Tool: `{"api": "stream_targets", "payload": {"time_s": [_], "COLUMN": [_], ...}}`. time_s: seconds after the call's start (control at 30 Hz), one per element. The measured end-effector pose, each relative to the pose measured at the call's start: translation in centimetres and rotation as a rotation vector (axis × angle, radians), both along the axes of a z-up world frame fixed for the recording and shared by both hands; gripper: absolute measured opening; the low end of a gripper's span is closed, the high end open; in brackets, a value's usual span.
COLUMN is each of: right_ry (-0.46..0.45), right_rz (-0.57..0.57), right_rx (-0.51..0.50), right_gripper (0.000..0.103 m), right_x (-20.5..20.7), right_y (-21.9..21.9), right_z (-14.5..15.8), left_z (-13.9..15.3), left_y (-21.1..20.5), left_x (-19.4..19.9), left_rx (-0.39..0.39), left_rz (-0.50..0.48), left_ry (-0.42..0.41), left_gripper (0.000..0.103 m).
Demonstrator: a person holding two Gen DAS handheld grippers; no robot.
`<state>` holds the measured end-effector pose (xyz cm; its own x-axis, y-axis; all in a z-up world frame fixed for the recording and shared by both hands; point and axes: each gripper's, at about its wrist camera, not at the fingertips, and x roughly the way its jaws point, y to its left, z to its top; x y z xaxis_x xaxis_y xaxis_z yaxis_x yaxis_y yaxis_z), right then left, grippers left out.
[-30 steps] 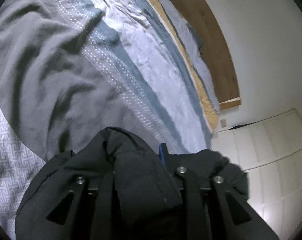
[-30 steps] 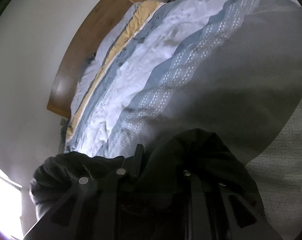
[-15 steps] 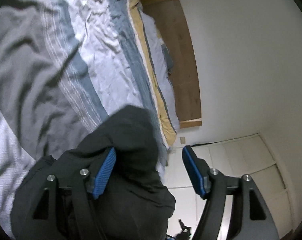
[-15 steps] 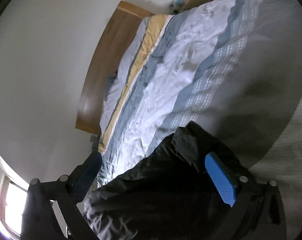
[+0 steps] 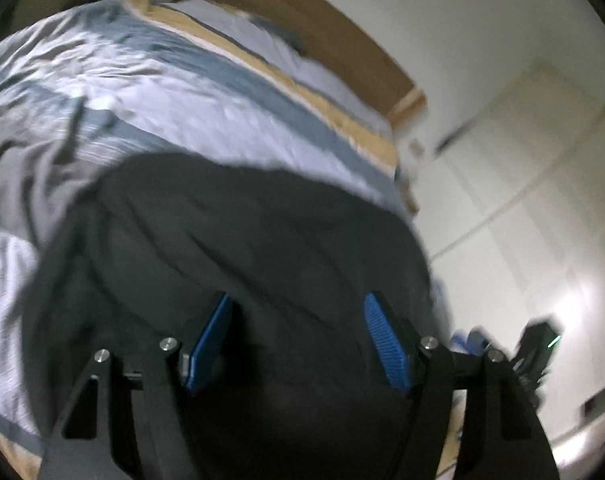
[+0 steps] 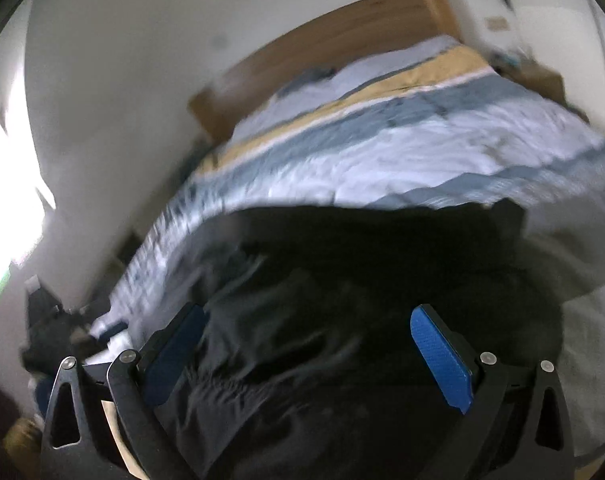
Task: Fold large clothes
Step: 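Fold the lifted hood end over the jacket body with both grippers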
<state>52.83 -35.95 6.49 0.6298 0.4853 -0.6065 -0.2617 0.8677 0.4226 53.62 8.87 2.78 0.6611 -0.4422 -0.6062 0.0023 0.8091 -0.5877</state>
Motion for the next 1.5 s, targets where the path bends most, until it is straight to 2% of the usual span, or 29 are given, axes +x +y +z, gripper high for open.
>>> {"api": "stream_targets", "payload": {"time_s": [0.13,0.3,0.4,0.5,0.6,0.7,0.77,0.87,1.0,1.1,1.27,1.37,1.5], "right_ry": [-0.010,0.031,0.084,0.119,0.169,0.205,0.234,0.196,0.094,0.041,0.059,0.095,0.108], "right_rz": [0.081,0.066,0.003,-0.058,-0.126,-0.193,-0.227,-0.245,-0.152,-0.051,0.044,0.033,-0.014], "right_rx": [-0.096,-0.217,-0.238,-0.236,-0.204,-0.234,-0.235,-0.274,-0.276,-0.265,-0.266,-0.258,-0.239], "right_gripper": [0.101,0.102,0.102,0.102,0.102,0.101,0.101,0.101,0.101,0.101,0.102,0.102,0.102], "right_x": [1.6,6.3,8.9,10.4,10.6,10.0,9.7,7.8,3.9,0.2,-3.5,-4.1,-4.5], "right_y": [4.6,6.7,5.6,3.8,0.3,-2.9,-4.6,-5.7,-4.0,-1.5,1.3,1.1,-0.5], "right_z": [-1.0,-3.6,-5.6,-7.1,-7.9,-8.3,-8.6,-6.9,-3.4,-2.0,-3.8,-5.4,-6.1], "left_z": [-0.3,-2.9,-4.4,-5.5,-5.3,-5.2,-4.2,-2.1,-0.4,-1.0,-2.9,-3.1,-2.7], "left_y": [-4.1,-5.8,-6.2,-5.5,-3.8,-2.3,-1.8,-1.6,-1.9,-2.3,-2.6,-2.9,-3.4], "left_x": [3.4,9.1,10.9,11.5,11.2,10.7,9.5,6.9,2.0,-1.7,-5.5,-7.4,-9.0], "left_rx": [0.113,0.191,0.198,0.178,0.180,0.221,0.305,0.354,0.388,0.405,0.466,0.516,0.563], "left_rz": [-0.040,-0.029,0.002,0.007,0.041,0.095,0.147,0.141,0.093,0.074,0.076,0.077,0.066], "left_ry": [-0.022,0.068,0.116,0.131,0.150,0.186,0.187,0.121,0.045,0.026,-0.004,-0.049,-0.096], "left_gripper": [0.067,0.067,0.067,0.067,0.067,0.067,0.067,0.067,0.067,0.067,0.067,0.067,0.067]}}
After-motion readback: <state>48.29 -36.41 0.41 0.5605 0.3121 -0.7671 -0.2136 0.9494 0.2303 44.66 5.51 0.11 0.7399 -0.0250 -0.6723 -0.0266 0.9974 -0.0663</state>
